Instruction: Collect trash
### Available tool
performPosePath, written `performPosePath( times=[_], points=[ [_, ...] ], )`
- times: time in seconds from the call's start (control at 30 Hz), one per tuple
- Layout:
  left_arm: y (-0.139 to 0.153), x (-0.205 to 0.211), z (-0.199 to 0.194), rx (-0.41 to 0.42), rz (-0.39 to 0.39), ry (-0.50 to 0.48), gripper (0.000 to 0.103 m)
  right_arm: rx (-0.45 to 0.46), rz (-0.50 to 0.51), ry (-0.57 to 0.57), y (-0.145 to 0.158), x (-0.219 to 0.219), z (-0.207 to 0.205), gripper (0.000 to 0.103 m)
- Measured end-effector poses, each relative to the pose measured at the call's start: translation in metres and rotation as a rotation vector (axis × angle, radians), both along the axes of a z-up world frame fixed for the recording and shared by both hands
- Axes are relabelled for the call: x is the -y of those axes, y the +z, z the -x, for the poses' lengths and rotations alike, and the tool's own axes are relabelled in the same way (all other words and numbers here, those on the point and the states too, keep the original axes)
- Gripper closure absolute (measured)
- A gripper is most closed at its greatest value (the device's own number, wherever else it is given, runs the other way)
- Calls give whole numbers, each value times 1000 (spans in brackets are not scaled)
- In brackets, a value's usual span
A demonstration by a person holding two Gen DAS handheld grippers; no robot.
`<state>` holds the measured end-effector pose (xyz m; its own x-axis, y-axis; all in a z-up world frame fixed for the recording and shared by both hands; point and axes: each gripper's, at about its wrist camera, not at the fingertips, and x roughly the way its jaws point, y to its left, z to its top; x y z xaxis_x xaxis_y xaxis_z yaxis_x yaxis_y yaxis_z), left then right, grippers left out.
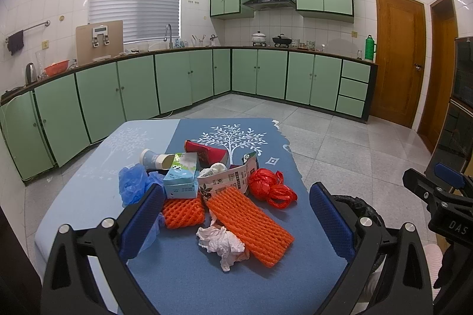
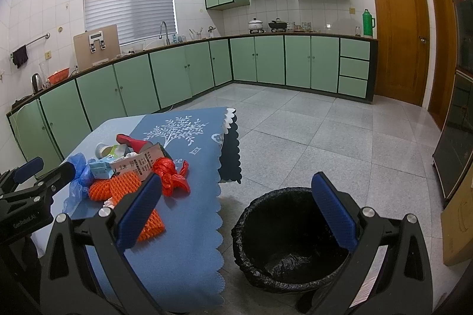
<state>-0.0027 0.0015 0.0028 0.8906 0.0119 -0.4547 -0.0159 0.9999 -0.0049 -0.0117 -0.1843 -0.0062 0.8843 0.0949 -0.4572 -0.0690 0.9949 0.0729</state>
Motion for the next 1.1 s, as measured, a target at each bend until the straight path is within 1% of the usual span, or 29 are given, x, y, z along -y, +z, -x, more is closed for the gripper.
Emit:
performPosePath(
  times=[1.1],
  points=[
    [0,0,0,-3,-3,0,6,-4,-7,1,2,2,1,5]
  ],
)
